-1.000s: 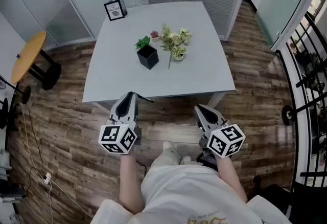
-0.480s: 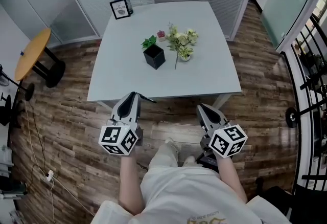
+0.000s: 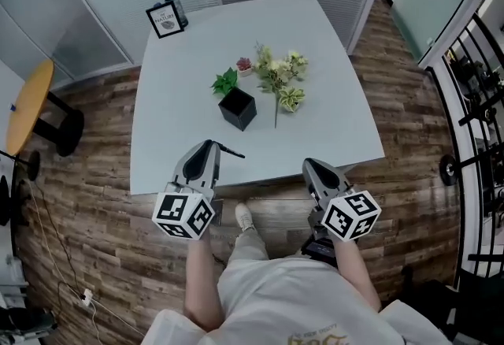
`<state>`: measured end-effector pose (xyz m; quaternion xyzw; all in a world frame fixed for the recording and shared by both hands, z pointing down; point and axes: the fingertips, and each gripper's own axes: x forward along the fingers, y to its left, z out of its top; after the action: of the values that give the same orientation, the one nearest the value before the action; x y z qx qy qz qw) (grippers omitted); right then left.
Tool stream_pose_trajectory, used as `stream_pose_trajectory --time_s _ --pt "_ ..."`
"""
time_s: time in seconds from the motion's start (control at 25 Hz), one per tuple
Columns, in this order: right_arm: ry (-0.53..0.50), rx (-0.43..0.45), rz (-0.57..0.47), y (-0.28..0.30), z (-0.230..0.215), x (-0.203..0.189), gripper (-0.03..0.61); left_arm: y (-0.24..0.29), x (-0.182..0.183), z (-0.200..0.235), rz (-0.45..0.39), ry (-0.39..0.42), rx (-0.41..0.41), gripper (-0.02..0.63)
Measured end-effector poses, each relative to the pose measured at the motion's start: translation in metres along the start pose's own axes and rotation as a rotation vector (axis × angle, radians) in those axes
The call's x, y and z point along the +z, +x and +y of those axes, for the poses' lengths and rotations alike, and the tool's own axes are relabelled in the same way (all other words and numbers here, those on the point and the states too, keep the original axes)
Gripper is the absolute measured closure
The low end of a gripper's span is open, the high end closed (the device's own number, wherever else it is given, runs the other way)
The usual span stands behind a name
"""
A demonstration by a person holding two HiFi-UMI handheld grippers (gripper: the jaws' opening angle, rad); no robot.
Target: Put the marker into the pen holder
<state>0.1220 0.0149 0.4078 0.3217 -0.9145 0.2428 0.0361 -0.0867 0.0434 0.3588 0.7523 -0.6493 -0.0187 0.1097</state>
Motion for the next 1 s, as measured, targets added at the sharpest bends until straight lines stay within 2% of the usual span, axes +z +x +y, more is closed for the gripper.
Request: stream_pose_trajectory --time_s 0.24,0.44,0.68,1.0 --pt "0.033 -0.083 0.012 0.09 -0.005 0.018 0.561 0.069 0.022 0.08 0.037 -0.015 -0.07 0.575" --pt "0.046 -0.143 0.013 0.144 -0.012 0.03 0.561 0.12 0.029 0.121 0.058 -0.034 -0.141 0.575" --pt "0.047 -0.208 -0.009 0.185 -0.017 0.041 0.561 0.16 0.032 0.14 0.078 -0.039 -0.242 0.575" --pt "0.057 -0.286 -0.028 0.189 -0.023 0.046 0.561 0.182 0.031 0.141 0.095 -0.052 -0.327 0.575"
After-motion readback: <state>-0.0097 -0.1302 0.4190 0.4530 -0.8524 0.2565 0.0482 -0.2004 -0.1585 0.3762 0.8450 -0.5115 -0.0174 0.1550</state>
